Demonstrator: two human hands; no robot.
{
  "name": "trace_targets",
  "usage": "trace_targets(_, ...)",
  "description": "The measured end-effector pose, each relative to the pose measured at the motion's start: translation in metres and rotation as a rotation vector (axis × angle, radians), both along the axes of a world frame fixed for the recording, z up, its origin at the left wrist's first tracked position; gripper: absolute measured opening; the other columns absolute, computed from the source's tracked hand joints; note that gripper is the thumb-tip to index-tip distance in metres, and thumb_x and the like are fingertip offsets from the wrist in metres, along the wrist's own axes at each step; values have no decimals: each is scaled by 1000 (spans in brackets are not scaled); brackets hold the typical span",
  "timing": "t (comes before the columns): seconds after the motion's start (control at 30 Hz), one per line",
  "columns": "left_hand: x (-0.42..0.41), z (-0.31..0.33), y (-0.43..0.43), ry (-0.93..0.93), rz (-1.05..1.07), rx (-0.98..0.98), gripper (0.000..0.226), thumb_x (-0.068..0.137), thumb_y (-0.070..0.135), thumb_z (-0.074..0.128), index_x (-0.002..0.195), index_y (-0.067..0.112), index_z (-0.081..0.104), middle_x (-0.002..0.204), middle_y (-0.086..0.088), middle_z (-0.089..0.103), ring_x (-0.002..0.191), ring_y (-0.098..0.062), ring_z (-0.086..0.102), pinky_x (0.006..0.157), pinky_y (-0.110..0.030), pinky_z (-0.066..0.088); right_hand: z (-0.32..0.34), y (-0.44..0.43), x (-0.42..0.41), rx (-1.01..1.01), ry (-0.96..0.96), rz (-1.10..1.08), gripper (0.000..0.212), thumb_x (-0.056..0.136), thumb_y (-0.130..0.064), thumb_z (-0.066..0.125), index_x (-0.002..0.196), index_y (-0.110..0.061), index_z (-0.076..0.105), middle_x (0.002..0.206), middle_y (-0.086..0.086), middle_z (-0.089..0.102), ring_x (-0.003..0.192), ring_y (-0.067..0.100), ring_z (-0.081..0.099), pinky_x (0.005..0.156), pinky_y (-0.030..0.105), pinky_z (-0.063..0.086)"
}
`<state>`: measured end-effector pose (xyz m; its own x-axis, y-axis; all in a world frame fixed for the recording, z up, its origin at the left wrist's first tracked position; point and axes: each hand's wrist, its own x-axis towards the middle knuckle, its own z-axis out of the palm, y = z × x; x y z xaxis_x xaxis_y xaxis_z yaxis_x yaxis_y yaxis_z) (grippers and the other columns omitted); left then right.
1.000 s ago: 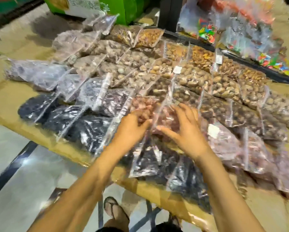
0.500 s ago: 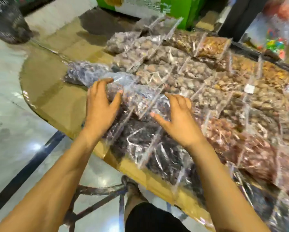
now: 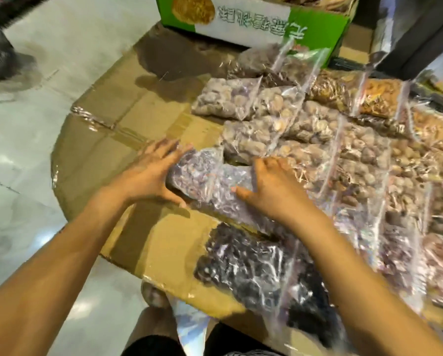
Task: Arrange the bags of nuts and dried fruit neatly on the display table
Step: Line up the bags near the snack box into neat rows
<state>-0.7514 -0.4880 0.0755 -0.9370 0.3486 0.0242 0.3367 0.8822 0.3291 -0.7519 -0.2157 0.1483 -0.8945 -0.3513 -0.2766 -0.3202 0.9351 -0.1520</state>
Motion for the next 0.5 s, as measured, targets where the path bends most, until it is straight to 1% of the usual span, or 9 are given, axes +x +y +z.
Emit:
trace_targets(0.03, -11, -3, -8, -46, -49, -43, 126, 44, 87, 60, 148, 26, 24, 147, -18, 38, 137, -34, 29, 116, -43, 20, -4, -6, -2, 21, 9, -24, 66, 84, -60, 50, 125, -8, 41, 127, 20, 46, 121, 36, 37, 99, 44, 35)
trace_targets(0.07, -22, -8, -14, -68, -102, -57, 124, 45, 82, 65, 148, 26, 24, 144, -16, 39, 134, -35, 33, 112, -42, 26, -8, -11, -2, 25, 20, -66, 69, 84, -61, 50, 128, -9, 39, 126, 21, 46, 121, 36, 37, 98, 44, 35)
trace_targets(0.13, -41, -14, -21, -34, -224, -1, 112, 50, 78, 66, 144, 25, 35, 130, -14, 49, 122, -32, 43, 104, -37, 32, -12, -17, 4, 3, 29, -202, 77, 82, -63, 49, 138, -13, 30, 131, 20, 43, 124, 36, 34, 101, 43, 33)
trace_targets(0.2, -50, -17, -26, -9, -306, 141, 101, 53, 76, 65, 136, 22, 46, 118, -12, 56, 111, -27, 48, 97, -37, 37, -16, -21, 16, -43, 39, -357, 82, 81, -66, 47, 144, -17, 23, 141, 20, 36, 131, 37, 28, 108, 45, 27)
trace_targets(0.3, -49, -25, -32, 50, -355, 390, 90, 60, 73, 66, 124, 10, 56, 107, -11, 60, 103, -25, 55, 87, -39, 44, -21, -36, 34, -122, 50, -543, 87, 80, -69, 41, 149, -23, 13, 151, 20, 23, 140, 37, 17, 113, 48, 20)
trace_targets(0.33, -48, -26, -33, 44, -342, 476, 88, 62, 71, 67, 121, 6, 59, 106, -10, 60, 101, -22, 56, 87, -36, 44, -23, -41, 40, -148, 54, -582, 87, 82, -67, 41, 150, -23, 10, 154, 19, 18, 142, 35, 12, 114, 47, 16)
trace_targets(0.4, -43, -22, -34, 5, -297, 648, 86, 63, 68, 70, 117, 2, 61, 105, 0, 57, 100, -14, 55, 89, -27, 45, -22, -50, 49, -202, 64, -625, 86, 85, -62, 46, 150, -23, 7, 157, 16, 10, 145, 29, 5, 115, 44, 8)
trace_targets(0.47, -34, -17, -27, -41, -222, 768, 85, 61, 69, 70, 118, 7, 60, 107, 11, 51, 102, -6, 52, 93, -20, 42, -18, -56, 58, -287, 42, -700, 88, 83, -65, 46, 150, -23, 7, 158, 11, 9, 145, 27, 4, 117, 47, 10)
trace_targets(0.5, -28, -16, -22, -59, -191, 792, 85, 60, 69, 71, 119, 10, 59, 109, 10, 51, 105, -8, 51, 97, -24, 41, -15, -56, 61, -328, 32, -745, 89, 81, -67, 45, 150, -24, 7, 158, 10, 11, 145, 28, 5, 117, 50, 13)
